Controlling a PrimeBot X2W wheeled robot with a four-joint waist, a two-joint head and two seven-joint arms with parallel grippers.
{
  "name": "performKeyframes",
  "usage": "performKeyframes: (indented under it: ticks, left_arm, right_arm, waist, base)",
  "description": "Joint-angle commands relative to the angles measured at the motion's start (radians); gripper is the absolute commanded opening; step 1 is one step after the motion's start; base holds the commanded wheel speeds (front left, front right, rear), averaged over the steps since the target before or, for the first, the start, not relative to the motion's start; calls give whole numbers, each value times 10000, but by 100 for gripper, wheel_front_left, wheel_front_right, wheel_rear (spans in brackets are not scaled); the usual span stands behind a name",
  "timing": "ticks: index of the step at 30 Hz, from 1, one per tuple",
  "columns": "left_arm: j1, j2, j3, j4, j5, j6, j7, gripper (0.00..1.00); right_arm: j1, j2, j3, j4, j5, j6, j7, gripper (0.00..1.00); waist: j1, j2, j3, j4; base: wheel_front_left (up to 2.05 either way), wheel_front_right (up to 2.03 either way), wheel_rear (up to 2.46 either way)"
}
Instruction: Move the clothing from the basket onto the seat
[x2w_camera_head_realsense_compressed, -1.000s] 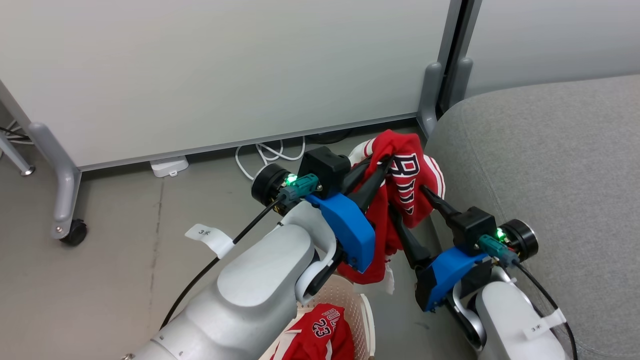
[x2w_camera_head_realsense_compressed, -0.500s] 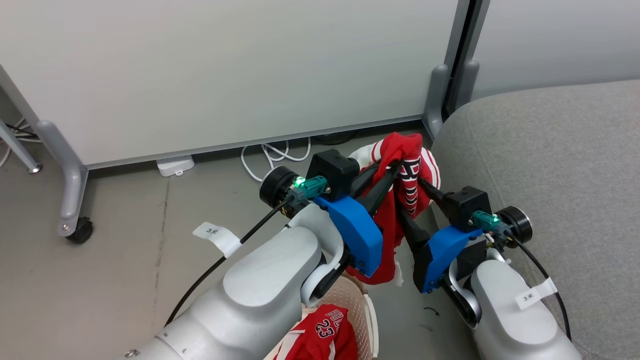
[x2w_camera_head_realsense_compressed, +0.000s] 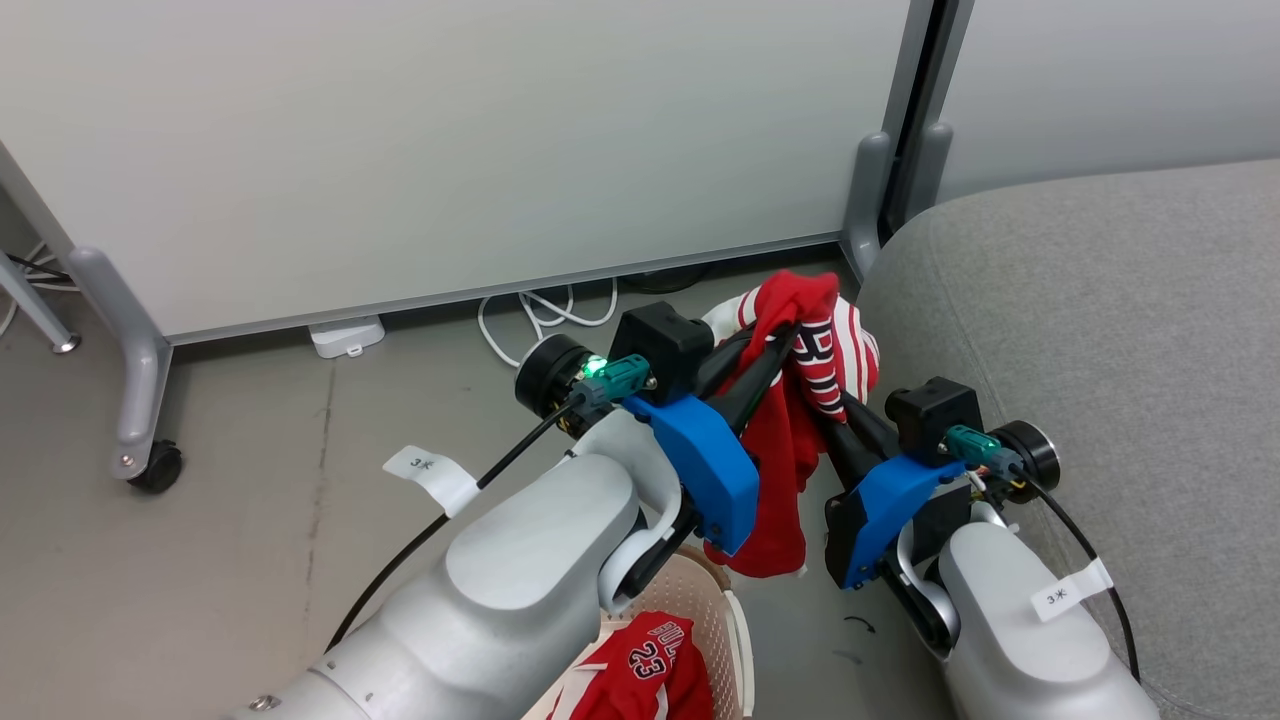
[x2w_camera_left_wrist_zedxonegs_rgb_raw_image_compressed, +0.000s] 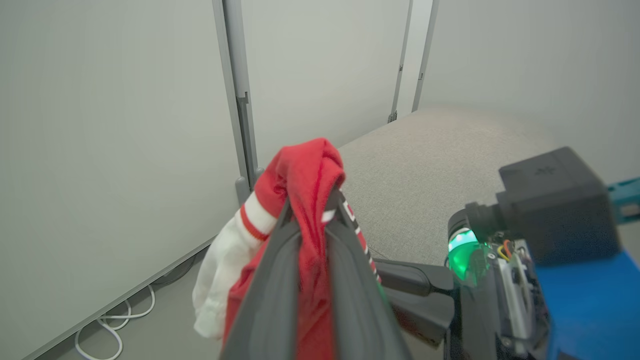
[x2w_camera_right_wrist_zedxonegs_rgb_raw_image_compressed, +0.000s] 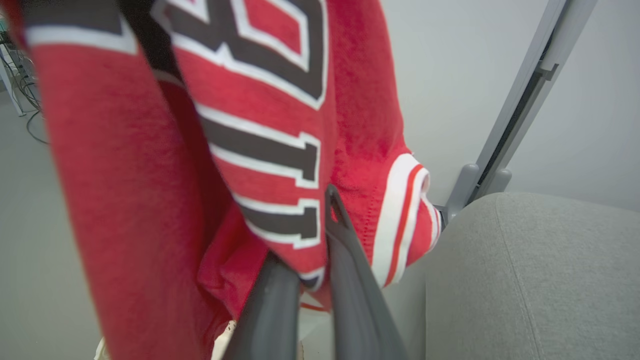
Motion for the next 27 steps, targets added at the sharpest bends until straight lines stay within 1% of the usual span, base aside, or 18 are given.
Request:
performKeyframes:
  ticks: [1, 2, 3, 4, 5, 6, 7, 17, 23, 27]
  left_arm:
    - [-200, 5, -41, 25, -31, 34, -72, 22]
    - [-188, 5, -65, 42, -41, 29, -99, 37]
    - [-176, 5, -92, 55, -49, 21, -125, 45]
    - [-161, 5, -122, 63, -56, 13, -122, 49]
    - [-145, 5, -149, 67, -65, 12, -133, 72]
    - [-130, 5, -173, 68, -81, 18, -161, 90]
    - [-113, 7, -202, 69, -78, 29, -192, 100]
    - [461, 21, -57, 110, -65, 148, -654, 100]
    - [1145, 394, 391, -174, 296, 319, -793, 100]
    - [1820, 742, 1144, -813, 827, 486, -797, 100]
  right_arm:
    - [-98, -35, 14, 54, 74, 5, -65, 0]
    - [-109, -35, 0, 71, 87, 5, -92, 0]
    - [-114, -34, -12, 84, 89, 5, -111, 0]
    - [-112, -34, -26, 102, 91, 5, -136, 0]
    - [-105, -34, -34, 113, 91, 5, -165, 0]
    - [-95, -34, -42, 122, 91, 5, -198, 0]
    - [-82, -34, -50, 135, 76, 5, -211, 0]
    - [68, -34, -366, 228, -259, 5, -336, 0]
    - [129, -34, -752, 29, -376, 5, -395, 0]
    - [146, -34, -1085, -166, -513, 5, -417, 0]
  waist:
    - [-1, 0, -15, -8]
    - [-1, 0, -25, -8]
    - [-1, 0, -35, -7]
    - [-1, 0, -46, -5]
    - [-1, 0, -54, -6]
    - [-1, 0, -58, -7]
    - [-1, 0, -62, -7]
    - [-1, 0, -163, 67]
    - [-1, 0, -103, 115]
    - [-1, 0, -6, 163]
  base:
    - [0, 0, 0]
    - [0, 0, 0]
    - [0, 0, 0]
    - [0, 0, 0]
    - [0, 0, 0]
    - [0, 0, 0]
    - [0, 0, 0]
    - [0, 0, 0]
    - [0, 0, 0]
    - [0, 0, 0]
